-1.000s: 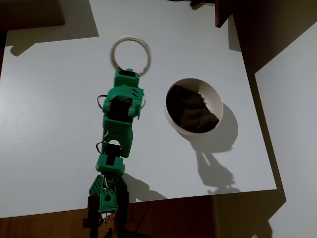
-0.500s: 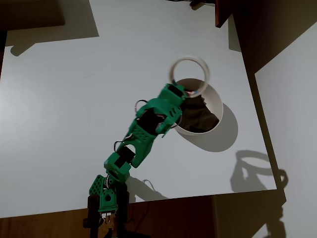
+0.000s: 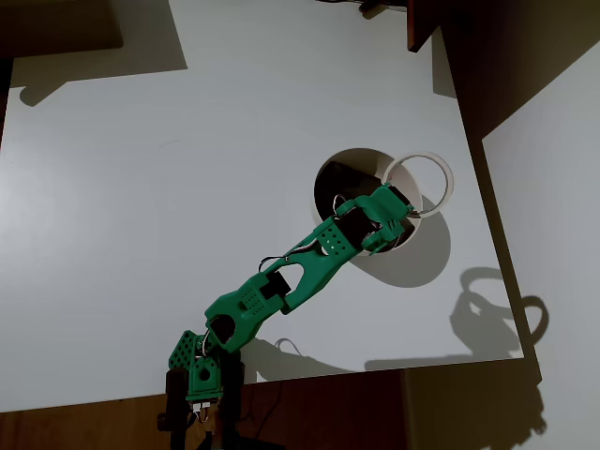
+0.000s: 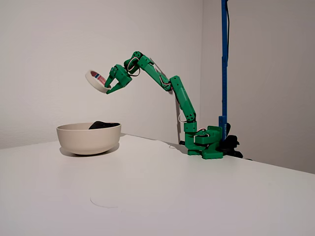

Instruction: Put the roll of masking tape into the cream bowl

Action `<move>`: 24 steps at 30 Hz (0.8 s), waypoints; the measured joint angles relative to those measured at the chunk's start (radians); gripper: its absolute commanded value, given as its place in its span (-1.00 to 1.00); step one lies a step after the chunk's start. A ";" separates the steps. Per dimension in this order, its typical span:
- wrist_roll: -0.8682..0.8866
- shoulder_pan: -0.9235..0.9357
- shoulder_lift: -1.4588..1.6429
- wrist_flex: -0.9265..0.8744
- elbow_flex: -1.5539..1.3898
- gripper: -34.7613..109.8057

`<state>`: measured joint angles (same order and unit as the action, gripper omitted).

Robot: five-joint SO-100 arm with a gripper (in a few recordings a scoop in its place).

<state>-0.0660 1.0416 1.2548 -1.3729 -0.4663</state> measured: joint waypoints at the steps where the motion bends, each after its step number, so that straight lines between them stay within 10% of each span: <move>1: 0.003 -0.003 -0.018 0.003 0.000 -0.64; 24: 0.017 -0.080 -0.321 -0.020 0.000 -0.64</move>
<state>-0.0491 0.9618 0.9342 -1.3929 -0.4663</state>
